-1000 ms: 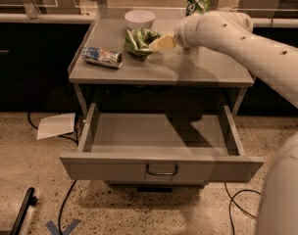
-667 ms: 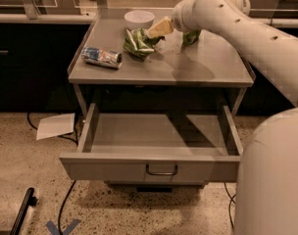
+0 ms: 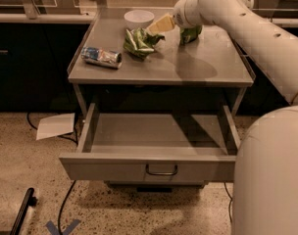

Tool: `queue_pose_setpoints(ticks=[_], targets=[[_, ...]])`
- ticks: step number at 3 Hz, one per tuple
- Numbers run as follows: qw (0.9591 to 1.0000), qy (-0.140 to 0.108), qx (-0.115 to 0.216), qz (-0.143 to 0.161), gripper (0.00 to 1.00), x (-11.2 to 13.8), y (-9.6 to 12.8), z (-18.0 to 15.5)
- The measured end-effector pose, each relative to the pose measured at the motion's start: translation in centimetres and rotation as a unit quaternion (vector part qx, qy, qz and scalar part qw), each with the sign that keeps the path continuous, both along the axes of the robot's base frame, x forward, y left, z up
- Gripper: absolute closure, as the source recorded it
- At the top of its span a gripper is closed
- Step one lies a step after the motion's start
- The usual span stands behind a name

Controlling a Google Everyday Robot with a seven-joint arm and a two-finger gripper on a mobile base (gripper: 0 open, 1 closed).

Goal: Place green jalapeno chip bag into top drawer

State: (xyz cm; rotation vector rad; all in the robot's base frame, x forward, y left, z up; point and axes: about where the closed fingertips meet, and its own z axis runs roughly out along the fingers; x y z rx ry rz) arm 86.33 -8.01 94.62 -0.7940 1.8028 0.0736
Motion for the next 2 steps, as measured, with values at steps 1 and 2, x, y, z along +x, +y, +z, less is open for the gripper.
queue_pose_setpoints(ticks=[1,2], targets=[[1.0,0.006,-0.003,-0.001,0.0,-4.16,0.34,-0.08],[1.0,0.007,-0.004,0.0,0.0,-4.22,0.43,-0.31]])
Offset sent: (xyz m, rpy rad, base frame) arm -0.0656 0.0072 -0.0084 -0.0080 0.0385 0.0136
